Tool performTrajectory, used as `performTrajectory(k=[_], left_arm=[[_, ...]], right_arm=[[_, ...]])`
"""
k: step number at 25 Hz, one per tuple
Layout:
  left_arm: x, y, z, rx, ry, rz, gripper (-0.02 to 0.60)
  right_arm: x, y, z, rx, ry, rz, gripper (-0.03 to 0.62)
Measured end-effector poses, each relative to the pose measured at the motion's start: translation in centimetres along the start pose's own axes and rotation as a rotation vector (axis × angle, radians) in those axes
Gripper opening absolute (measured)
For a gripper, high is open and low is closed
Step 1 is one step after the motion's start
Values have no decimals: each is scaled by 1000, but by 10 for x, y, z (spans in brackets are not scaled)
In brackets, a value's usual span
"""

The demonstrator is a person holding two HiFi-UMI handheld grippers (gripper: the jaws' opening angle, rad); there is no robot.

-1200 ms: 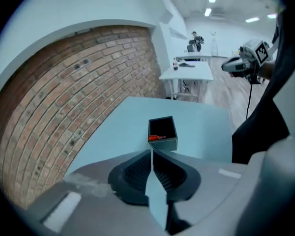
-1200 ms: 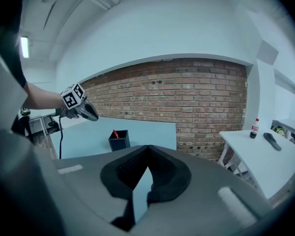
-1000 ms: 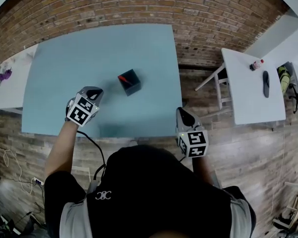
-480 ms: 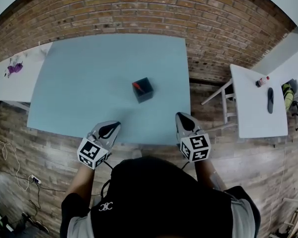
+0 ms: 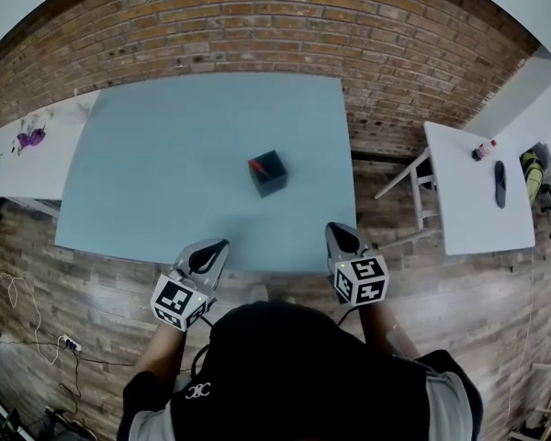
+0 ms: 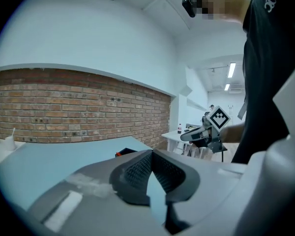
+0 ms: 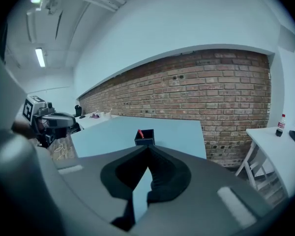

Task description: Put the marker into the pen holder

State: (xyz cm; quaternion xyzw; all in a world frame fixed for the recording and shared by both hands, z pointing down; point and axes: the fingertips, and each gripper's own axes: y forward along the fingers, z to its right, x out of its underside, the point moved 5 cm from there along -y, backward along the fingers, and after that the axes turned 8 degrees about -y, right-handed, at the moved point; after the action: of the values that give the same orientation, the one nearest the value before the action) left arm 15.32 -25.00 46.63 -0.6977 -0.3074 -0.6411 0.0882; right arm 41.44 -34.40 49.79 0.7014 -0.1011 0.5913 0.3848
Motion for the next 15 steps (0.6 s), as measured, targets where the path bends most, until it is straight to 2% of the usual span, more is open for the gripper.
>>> performTrajectory(k=[9, 15], left_arm=[[7, 2, -9, -40, 1, -41, 3], [10, 7, -12, -24, 16, -63, 3]], right_arm=[[1, 0, -11, 16, -70, -14, 3], [6, 2, -8, 53, -69, -39, 3]])
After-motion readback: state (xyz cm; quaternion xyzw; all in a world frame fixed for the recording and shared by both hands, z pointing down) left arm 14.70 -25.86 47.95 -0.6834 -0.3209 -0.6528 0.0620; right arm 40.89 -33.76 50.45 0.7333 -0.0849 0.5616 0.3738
